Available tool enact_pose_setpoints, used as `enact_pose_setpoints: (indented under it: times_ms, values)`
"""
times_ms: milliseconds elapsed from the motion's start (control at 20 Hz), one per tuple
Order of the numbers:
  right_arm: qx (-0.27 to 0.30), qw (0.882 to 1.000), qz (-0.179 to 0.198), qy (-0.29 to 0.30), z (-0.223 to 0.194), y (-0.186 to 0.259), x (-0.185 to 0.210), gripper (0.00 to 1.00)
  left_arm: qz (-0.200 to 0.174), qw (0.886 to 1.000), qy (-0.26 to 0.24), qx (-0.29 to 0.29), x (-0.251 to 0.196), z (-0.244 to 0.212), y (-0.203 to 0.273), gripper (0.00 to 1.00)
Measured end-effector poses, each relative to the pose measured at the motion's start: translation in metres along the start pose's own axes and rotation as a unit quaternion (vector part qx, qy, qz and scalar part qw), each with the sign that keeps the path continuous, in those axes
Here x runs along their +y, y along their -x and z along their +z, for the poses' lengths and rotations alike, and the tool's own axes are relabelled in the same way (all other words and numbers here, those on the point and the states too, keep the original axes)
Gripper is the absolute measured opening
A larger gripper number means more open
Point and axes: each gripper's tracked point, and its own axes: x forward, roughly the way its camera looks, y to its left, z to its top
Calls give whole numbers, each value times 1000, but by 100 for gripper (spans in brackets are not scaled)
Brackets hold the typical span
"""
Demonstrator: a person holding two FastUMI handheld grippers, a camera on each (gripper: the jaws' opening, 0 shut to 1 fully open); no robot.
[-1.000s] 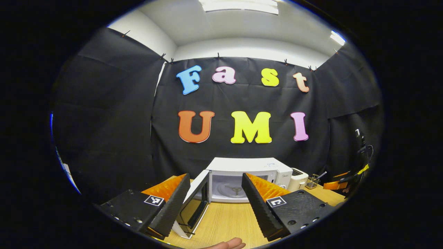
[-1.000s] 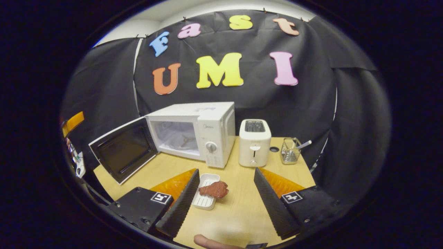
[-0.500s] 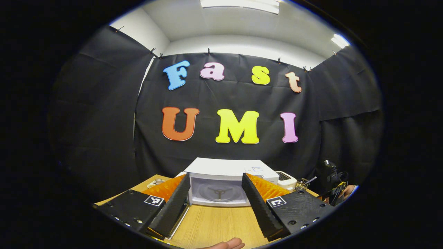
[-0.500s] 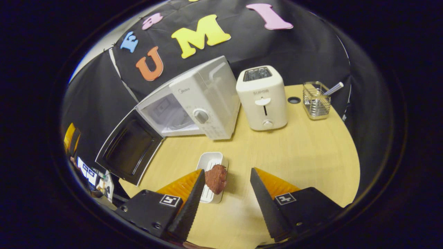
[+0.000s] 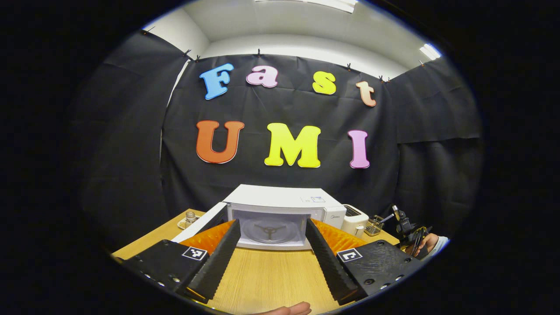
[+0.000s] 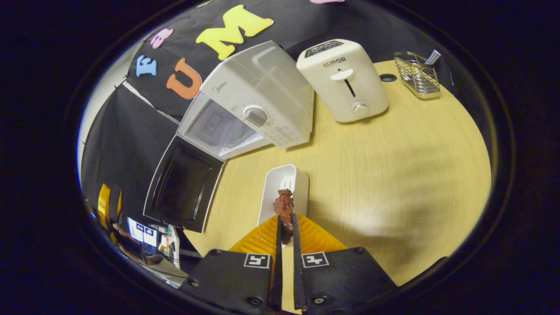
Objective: Open the microwave oven with the left hand, put the food in, and close the microwave oven.
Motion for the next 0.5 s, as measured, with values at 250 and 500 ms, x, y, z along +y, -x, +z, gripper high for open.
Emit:
enact_pose_setpoints:
  times_ms: [250, 500]
  values:
    - [-33, 997, -33, 62, 0, 27, 14, 11, 1, 1000, -10, -11, 3, 2, 11, 92]
    - [-76, 980, -86, 164, 4, 49, 35, 8, -5, 1000, -12, -21, 8, 6, 29, 92]
